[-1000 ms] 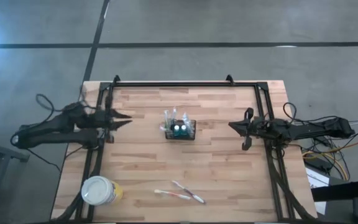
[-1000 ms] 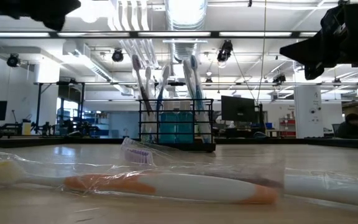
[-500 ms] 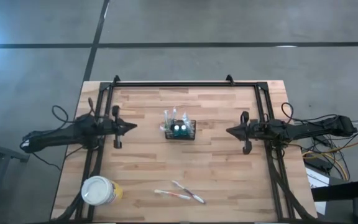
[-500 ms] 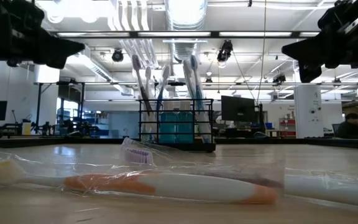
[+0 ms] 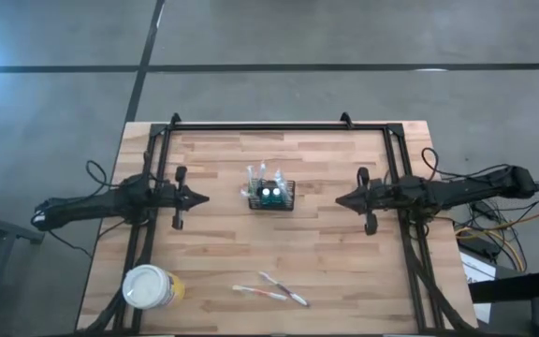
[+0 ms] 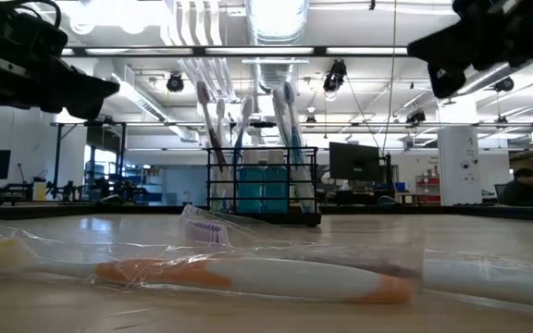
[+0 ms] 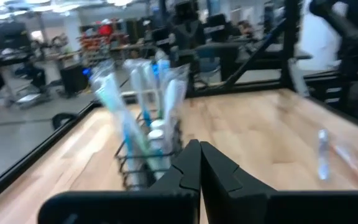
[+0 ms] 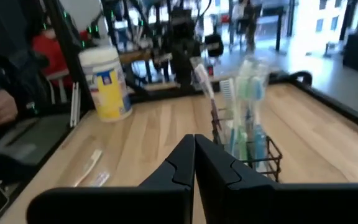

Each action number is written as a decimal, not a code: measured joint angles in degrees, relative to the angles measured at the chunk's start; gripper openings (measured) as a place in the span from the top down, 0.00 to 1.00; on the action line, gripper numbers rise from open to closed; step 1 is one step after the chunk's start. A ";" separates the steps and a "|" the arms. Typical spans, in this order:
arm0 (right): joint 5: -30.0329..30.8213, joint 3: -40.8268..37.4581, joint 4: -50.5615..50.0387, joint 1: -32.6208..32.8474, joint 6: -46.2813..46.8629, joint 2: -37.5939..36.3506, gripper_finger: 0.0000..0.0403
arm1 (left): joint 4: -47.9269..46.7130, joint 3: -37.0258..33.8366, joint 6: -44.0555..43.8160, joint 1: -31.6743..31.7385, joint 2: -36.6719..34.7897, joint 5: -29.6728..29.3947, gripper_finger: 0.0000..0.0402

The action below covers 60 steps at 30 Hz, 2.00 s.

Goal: Pick & Place toothbrushing station
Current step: Put the violet toothbrush into the wire organizer

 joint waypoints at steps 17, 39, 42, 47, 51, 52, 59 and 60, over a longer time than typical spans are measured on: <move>12.58 42.31 -32.87 19.59 19.62 46.34 0.98 | 3.78 1.47 -4.77 -0.02 -0.56 4.26 0.99; -2.87 92.15 -71.88 23.95 37.27 89.72 0.80 | 3.11 1.46 -8.39 -0.02 -0.53 5.39 0.97; -4.13 93.88 -72.87 24.33 37.26 91.46 0.70 | 3.09 1.46 -8.37 -0.03 -0.53 5.39 0.97; -4.38 93.10 -72.49 25.12 40.46 92.05 0.56 | 3.08 1.44 -8.62 -0.04 -0.53 5.41 0.97; -4.27 90.52 -72.19 26.47 42.69 92.16 0.50 | 3.06 1.44 -9.31 -0.06 -0.53 5.45 0.98; -4.26 89.72 -71.55 26.72 43.00 92.16 0.49 | 3.06 1.44 -9.36 -0.06 -0.53 5.53 0.98; -4.15 85.26 -64.04 27.33 43.20 92.16 0.48 | 3.06 1.42 -9.42 -0.06 -0.53 5.61 0.98; -4.14 84.89 -63.57 27.31 43.17 92.16 0.48 | 3.05 1.42 -9.42 -0.06 -0.53 5.61 0.98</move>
